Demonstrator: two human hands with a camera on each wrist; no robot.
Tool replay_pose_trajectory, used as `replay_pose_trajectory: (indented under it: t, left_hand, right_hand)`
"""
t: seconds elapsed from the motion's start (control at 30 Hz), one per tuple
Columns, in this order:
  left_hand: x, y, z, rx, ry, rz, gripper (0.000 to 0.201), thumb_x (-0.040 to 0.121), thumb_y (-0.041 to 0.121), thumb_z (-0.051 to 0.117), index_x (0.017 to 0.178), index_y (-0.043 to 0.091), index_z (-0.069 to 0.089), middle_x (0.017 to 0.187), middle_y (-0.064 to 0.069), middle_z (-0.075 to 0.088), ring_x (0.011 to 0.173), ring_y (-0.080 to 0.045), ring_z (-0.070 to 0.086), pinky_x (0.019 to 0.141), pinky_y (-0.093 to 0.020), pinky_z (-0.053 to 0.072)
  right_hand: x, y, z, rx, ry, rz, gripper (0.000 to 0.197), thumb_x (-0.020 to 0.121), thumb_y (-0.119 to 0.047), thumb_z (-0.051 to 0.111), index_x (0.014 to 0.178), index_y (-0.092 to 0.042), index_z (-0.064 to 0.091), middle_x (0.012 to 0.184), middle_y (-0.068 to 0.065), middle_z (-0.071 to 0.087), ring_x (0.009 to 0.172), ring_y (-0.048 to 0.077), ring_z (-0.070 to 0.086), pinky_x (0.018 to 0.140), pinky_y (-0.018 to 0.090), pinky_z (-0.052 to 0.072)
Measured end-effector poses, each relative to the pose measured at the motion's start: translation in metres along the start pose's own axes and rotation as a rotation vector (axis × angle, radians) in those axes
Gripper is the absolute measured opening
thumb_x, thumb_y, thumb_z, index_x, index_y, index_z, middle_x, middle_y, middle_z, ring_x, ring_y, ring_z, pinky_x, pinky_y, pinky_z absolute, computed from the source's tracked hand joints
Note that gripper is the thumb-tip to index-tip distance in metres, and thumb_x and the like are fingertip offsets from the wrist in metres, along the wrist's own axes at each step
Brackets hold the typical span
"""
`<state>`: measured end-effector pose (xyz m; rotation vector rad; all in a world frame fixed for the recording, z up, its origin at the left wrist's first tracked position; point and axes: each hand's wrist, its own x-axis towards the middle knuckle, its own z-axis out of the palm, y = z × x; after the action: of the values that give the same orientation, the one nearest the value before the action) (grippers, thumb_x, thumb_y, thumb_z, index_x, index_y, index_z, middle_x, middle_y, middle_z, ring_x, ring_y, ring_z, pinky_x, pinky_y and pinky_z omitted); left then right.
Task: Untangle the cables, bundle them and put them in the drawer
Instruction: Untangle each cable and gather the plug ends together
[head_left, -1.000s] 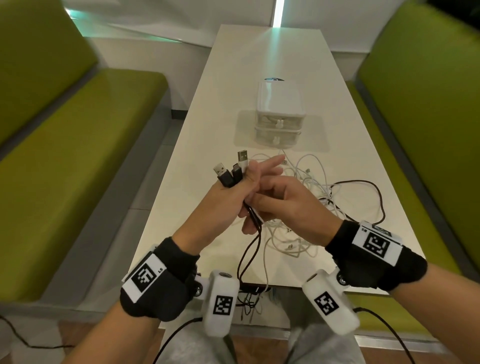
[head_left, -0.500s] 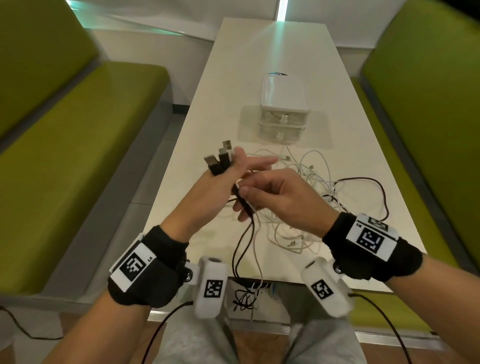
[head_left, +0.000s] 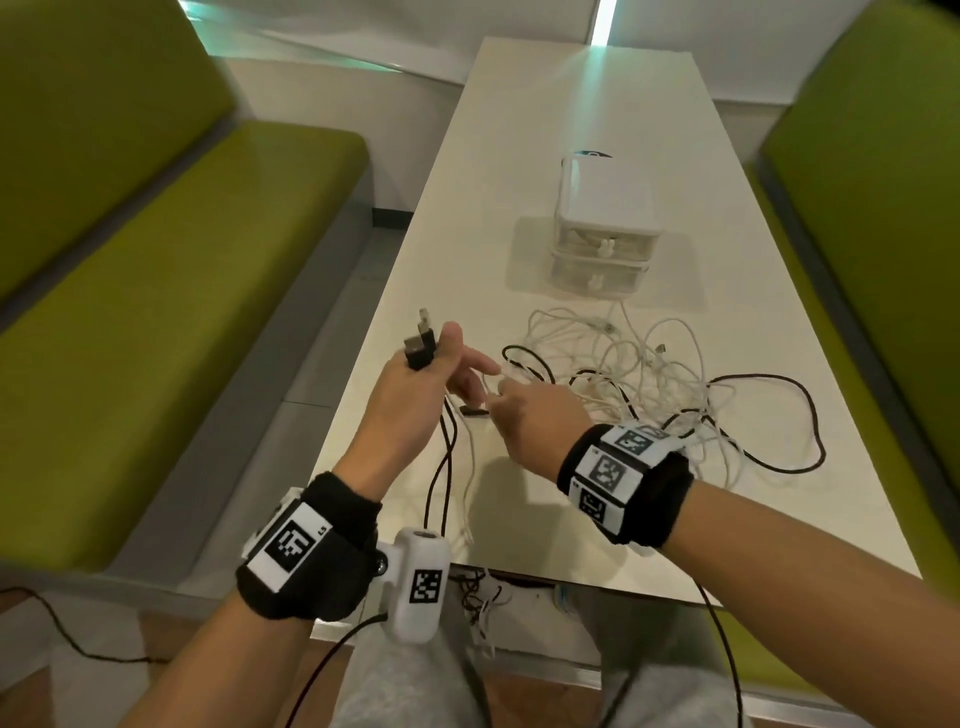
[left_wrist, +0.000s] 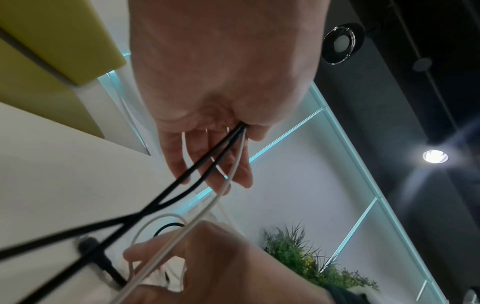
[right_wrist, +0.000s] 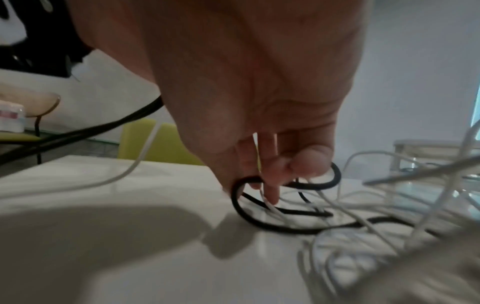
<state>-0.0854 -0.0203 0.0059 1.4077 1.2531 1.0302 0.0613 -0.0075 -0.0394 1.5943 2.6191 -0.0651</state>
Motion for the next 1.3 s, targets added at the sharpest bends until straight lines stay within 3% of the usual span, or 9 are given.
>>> replay_pose_trajectory:
  t: [0.13, 0.27, 0.43, 0.57, 0.77, 1.0, 1.1, 1.2, 1.3]
  left_hand:
    - [-0.002, -0.006, 0.004, 0.014, -0.010, -0.030, 0.058, 0.102, 0.046, 0.030, 0.084, 0.012, 0.073, 0.059, -0.011, 0.056, 0.064, -0.018, 0.059, 0.077, -0.026, 0.042]
    - [-0.005, -0.007, 0.006, 0.005, -0.012, -0.038, 0.058, 0.101, 0.049, 0.031, 0.081, 0.012, 0.071, 0.055, -0.003, 0.048, 0.060, -0.015, 0.054, 0.075, -0.028, 0.043]
    - [-0.005, -0.008, 0.010, 0.077, 0.038, -0.020, 0.060, 0.096, 0.058, 0.030, 0.084, 0.018, 0.073, 0.071, 0.000, 0.063, 0.063, -0.012, 0.058, 0.069, -0.027, 0.044]
    - [-0.007, -0.001, 0.023, 0.095, -0.017, 0.004, 0.058, 0.089, 0.067, 0.027, 0.106, 0.031, 0.069, 0.090, 0.006, 0.072, 0.078, -0.012, 0.067, 0.081, -0.035, 0.053]
    - [-0.014, 0.018, 0.047, 0.016, -0.064, 0.053, 0.046, 0.089, 0.061, 0.036, 0.112, 0.030, 0.062, 0.103, 0.011, 0.067, 0.094, 0.001, 0.063, 0.081, -0.016, 0.048]
    - [-0.016, 0.023, 0.052, -0.164, 0.067, 0.165, 0.031, 0.101, 0.036, 0.041, 0.112, 0.025, 0.068, 0.112, 0.009, 0.069, 0.109, -0.001, 0.061, 0.086, -0.012, 0.047]
    - [-0.012, 0.033, 0.042, -0.232, 0.156, 0.258, 0.044, 0.104, 0.036, 0.031, 0.106, 0.015, 0.070, 0.101, 0.005, 0.073, 0.106, -0.014, 0.065, 0.103, -0.039, 0.045]
    - [-0.008, 0.043, 0.033, -0.399, 0.203, 0.345, 0.045, 0.107, 0.029, 0.028, 0.083, 0.009, 0.060, 0.056, 0.001, 0.050, 0.060, -0.022, 0.062, 0.078, -0.042, 0.056]
    - [-0.007, 0.047, 0.026, -0.484, 0.254, 0.362, 0.045, 0.105, 0.031, 0.029, 0.071, 0.016, 0.054, 0.053, 0.004, 0.028, 0.045, -0.012, 0.030, 0.048, -0.027, 0.038]
  right_hand:
    - [-0.003, -0.001, -0.005, 0.041, 0.059, -0.027, 0.027, 0.092, -0.011, 0.041, 0.084, 0.003, 0.063, 0.090, 0.019, 0.060, 0.065, 0.035, 0.060, 0.051, 0.033, 0.029]
    - [-0.011, 0.000, -0.009, 0.089, -0.014, 0.124, 0.016, 0.090, -0.003, 0.049, 0.105, -0.001, 0.055, 0.122, 0.013, 0.043, 0.062, 0.028, 0.046, 0.049, 0.035, 0.032]
    - [-0.024, 0.008, -0.031, 0.332, 0.257, 0.245, 0.016, 0.100, -0.022, 0.038, 0.109, -0.018, 0.050, 0.110, -0.001, 0.045, 0.072, 0.025, 0.055, 0.060, 0.042, 0.049]
    - [-0.042, 0.007, -0.052, 0.443, 0.440, 0.311, 0.011, 0.100, -0.025, 0.045, 0.107, -0.023, 0.053, 0.102, -0.005, 0.036, 0.064, 0.016, 0.050, 0.050, 0.031, 0.043]
    - [-0.052, 0.009, -0.058, 0.791, 0.573, 0.145, 0.016, 0.095, -0.007, 0.053, 0.105, -0.013, 0.063, 0.099, -0.003, 0.051, 0.085, 0.001, 0.050, 0.073, 0.015, 0.044]
    - [-0.059, 0.022, -0.062, 0.643, 0.385, 0.063, 0.013, 0.095, -0.033, 0.056, 0.102, -0.023, 0.053, 0.085, -0.013, 0.061, 0.075, -0.001, 0.050, 0.064, 0.017, 0.036]
    - [-0.058, 0.029, -0.054, 0.503, 0.265, 0.103, 0.030, 0.096, -0.042, 0.052, 0.089, -0.016, 0.065, 0.077, -0.002, 0.066, 0.074, 0.013, 0.057, 0.067, 0.033, 0.046]
    - [-0.061, 0.037, -0.040, 0.381, 0.333, 0.025, 0.041, 0.097, -0.045, 0.050, 0.074, -0.014, 0.066, 0.070, -0.003, 0.059, 0.073, 0.019, 0.050, 0.063, 0.033, 0.041]
    - [-0.062, 0.045, -0.038, 0.223, 0.416, -0.060, 0.048, 0.096, -0.049, 0.042, 0.068, -0.017, 0.064, 0.063, -0.006, 0.055, 0.067, 0.015, 0.041, 0.061, 0.031, 0.039]
